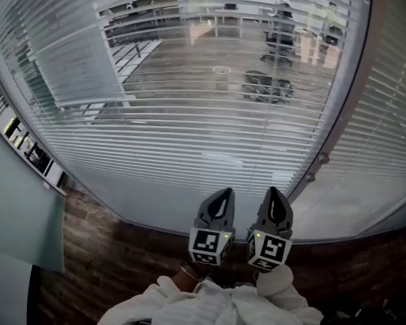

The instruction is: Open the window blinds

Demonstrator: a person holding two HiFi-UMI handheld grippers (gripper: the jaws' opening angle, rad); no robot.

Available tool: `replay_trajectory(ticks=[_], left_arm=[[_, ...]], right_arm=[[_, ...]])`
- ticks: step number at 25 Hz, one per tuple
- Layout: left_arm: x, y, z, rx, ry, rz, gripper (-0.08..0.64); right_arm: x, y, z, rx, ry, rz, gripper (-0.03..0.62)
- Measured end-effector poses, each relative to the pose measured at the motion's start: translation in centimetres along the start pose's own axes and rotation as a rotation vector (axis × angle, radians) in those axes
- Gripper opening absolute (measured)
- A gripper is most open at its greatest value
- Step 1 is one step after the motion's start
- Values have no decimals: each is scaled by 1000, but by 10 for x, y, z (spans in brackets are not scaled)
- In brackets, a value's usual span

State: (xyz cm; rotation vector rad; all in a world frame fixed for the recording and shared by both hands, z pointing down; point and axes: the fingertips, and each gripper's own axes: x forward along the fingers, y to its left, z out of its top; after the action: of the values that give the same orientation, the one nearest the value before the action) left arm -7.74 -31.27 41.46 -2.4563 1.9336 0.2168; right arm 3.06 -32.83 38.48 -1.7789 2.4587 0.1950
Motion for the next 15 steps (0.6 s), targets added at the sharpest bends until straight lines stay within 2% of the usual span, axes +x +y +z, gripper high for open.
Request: replay_trajectory(ticks=[5, 9, 15], left_arm=[[7, -23, -6, -10, 22, -49, -2], [2, -15, -2, 6, 11, -20, -2], [4, -9, -7, -2, 14, -5, -2]], right_arm=[[-11, -16, -6, -16, 38, -37, 11], [-8, -4, -8, 5, 31, -5, 11], [-2, -6, -9, -1, 37, -6, 11]])
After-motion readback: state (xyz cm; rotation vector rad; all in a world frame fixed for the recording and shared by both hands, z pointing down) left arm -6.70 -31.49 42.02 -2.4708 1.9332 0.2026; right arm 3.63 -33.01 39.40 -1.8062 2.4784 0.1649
